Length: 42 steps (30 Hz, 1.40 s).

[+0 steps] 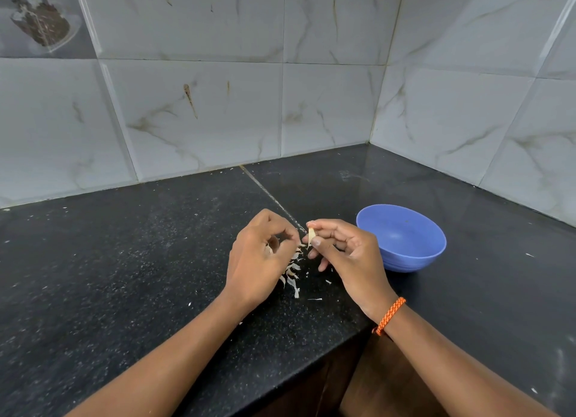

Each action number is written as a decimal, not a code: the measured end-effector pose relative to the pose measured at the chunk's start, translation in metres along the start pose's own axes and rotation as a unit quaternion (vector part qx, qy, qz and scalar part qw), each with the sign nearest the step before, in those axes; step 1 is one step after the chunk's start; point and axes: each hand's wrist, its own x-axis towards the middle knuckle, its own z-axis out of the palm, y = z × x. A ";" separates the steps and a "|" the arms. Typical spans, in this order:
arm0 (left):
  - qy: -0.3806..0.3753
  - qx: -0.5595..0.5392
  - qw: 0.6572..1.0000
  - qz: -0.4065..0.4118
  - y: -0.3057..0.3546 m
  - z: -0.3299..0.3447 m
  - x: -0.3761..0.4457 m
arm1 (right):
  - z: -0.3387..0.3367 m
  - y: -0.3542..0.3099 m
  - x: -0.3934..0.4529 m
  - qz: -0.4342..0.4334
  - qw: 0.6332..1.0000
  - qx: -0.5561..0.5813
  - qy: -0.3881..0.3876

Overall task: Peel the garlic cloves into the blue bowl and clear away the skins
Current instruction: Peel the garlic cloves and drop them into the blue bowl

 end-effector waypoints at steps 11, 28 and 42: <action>0.005 0.016 1.000 -0.001 -0.011 0.001 0.004 | -0.001 0.001 0.000 0.004 1.000 0.000 0.005; -0.001 0.130 0.992 -0.010 -0.021 0.008 0.004 | 0.004 0.002 -0.002 -0.019 0.982 -0.186 -0.015; 0.003 0.115 0.993 -0.037 -0.027 0.005 0.003 | 0.007 -0.014 -0.016 -0.033 0.891 -0.419 -0.174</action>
